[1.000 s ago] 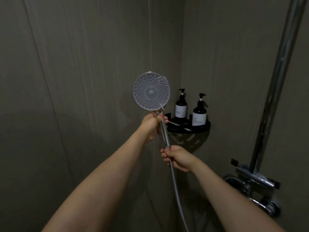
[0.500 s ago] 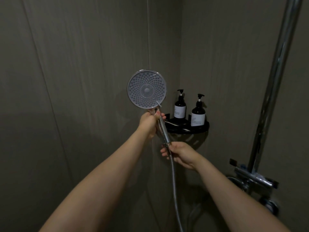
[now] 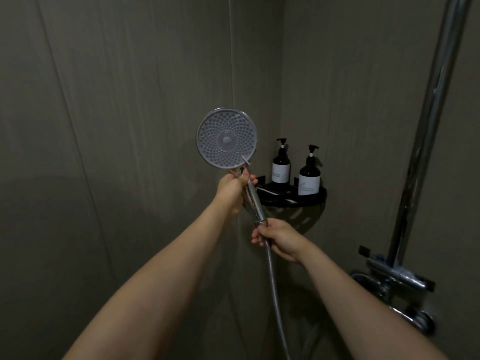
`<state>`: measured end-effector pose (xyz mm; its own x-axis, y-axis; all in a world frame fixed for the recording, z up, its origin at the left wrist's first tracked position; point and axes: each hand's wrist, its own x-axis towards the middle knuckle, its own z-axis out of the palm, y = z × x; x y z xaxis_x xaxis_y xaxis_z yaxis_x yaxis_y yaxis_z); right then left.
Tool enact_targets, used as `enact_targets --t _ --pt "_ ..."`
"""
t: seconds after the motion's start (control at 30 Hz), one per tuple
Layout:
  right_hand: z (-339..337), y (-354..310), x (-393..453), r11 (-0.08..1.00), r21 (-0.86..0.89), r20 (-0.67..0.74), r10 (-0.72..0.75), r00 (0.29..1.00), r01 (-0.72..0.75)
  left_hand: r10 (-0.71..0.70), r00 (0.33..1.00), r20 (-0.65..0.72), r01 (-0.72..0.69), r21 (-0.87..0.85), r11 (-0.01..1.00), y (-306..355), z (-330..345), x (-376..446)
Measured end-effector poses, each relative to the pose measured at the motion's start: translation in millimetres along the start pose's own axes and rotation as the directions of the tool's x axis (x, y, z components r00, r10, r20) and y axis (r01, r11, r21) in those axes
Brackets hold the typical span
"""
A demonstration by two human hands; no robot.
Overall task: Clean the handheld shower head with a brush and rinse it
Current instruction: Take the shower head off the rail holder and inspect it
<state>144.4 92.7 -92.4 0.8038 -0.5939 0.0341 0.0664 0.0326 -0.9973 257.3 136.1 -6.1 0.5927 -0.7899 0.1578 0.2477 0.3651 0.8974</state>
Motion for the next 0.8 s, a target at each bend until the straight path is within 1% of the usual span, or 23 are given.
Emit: enact_targets --t 0.07,0.13,0.17,0.23,0.27,0.33,0.4,0.43,0.5,0.53,0.57,0.63,0.67,0.73,0.8 --pt "1 3 3 0.996 -0.087 -0.044 -0.014 0.999 0.01 -0.007 1.0 0.002 0.007 0.001 1.0 -2 0 1" --pt "1 4 3 0.996 -0.09 -0.079 -0.037 0.996 0.03 -0.013 1.0 0.003 0.013 0.003 1.0 -3 0 1" --pt "0 6 4 0.999 -0.031 -0.073 -0.032 0.997 0.03 -0.017 1.0 0.0 0.017 -0.001 1.0 -4 0 1" --pt "-2 5 2 0.987 0.163 -0.026 0.004 1.0 0.001 -0.024 1.0 -0.004 0.024 -0.005 1.0 -4 -2 2" --pt "-4 4 1 0.977 0.213 0.003 0.023 1.0 -0.023 -0.025 1.0 -0.004 0.025 -0.011 1.0 -3 -2 2" --pt "-8 2 0 0.985 0.168 0.011 0.032 0.999 -0.033 -0.024 1.0 0.0 0.024 -0.026 0.999 -3 -3 3" --pt "-6 0 -1 0.997 0.07 -0.004 0.018 1.0 -0.018 -0.024 1.0 0.002 0.024 -0.031 0.999 -3 -2 2" --pt "-6 0 1 1.0 0.012 -0.023 0.01 1.0 -0.01 -0.025 1.0 0.005 0.025 -0.03 0.999 -3 -1 2" --pt "-4 2 4 0.999 -0.036 -0.071 -0.019 0.997 0.016 -0.019 1.0 0.018 0.019 -0.022 1.0 -2 2 1" --pt "-3 2 4 0.999 -0.014 -0.092 -0.031 0.995 0.03 -0.015 1.0 0.025 0.015 -0.019 1.0 -1 3 1" --pt "-3 3 4 0.998 0.048 -0.09 -0.032 0.995 0.037 -0.011 1.0 0.029 0.012 -0.017 1.0 -1 4 1" --pt "-3 1 0 0.97 0.243 -0.033 -0.003 0.999 0.011 -0.007 1.0 0.028 0.007 -0.01 1.0 0 5 0" --pt "-5 -1 -4 0.958 0.286 0.006 0.021 1.0 -0.022 -0.005 1.0 0.026 0.006 -0.008 1.0 0 5 0" --pt "-7 -3 -7 0.975 0.218 0.029 0.035 0.999 -0.04 -0.002 1.0 0.022 0.003 -0.013 1.0 0 4 -1" --pt "-7 -2 -7 0.993 0.113 0.023 0.026 0.999 -0.028 -0.006 1.0 0.014 0.006 -0.024 1.0 0 4 -3"
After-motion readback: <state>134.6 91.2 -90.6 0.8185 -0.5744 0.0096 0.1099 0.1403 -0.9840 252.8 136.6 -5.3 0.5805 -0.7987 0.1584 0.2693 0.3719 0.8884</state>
